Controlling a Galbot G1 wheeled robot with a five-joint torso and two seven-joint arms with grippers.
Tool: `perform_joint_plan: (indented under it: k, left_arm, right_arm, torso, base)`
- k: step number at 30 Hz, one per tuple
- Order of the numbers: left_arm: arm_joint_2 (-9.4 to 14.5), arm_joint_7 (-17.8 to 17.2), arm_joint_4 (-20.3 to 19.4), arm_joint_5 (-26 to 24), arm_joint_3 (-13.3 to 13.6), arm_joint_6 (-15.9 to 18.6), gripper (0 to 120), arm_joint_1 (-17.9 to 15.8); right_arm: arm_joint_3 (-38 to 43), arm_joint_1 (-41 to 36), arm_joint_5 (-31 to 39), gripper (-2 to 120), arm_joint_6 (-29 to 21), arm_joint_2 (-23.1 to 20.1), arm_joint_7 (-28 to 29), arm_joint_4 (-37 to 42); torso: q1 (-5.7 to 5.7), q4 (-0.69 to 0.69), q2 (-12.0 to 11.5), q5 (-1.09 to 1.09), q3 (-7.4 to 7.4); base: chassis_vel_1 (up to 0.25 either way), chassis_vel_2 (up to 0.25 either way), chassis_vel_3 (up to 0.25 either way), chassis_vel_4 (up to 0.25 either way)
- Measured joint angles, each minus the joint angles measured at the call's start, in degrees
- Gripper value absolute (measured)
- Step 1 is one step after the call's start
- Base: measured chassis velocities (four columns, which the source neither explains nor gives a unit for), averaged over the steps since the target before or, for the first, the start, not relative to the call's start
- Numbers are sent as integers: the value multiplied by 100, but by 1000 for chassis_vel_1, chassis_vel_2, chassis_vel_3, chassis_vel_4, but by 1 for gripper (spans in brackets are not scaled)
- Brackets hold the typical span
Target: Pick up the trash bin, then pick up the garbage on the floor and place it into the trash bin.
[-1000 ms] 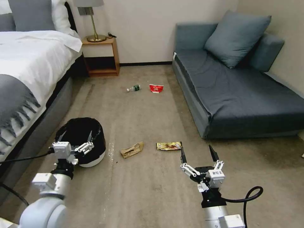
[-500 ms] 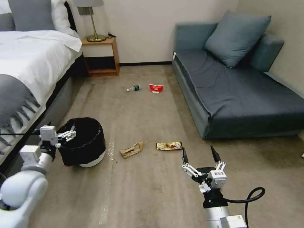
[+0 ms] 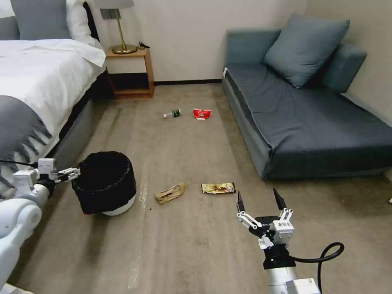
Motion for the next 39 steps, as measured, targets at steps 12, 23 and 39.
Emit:
perform_joint_plan:
  k: [12,23,39]
  left_arm:
    - [312,158,1045,-154,541,530,98,-1317]
    - [116,286,1950,-385,1634,940,98,-2419]
    - [-214,509,3082,-30,2268,1408,98,-3506]
  right_arm:
    - [12,-25,-13,100,-2,-9,1,4]
    - [34,-29,-43,100,-47,-11,1,44]
    - [107,3,-10,100,-119,-23,0,35]
  torso:
    - [0,0,0,1,0]
    - [0,0,0,1,0]
    - [0,0,0,1,0]
  base:
    - [0,0,0,0]
    - [0,0,0,0]
    - [0,0,0,0]
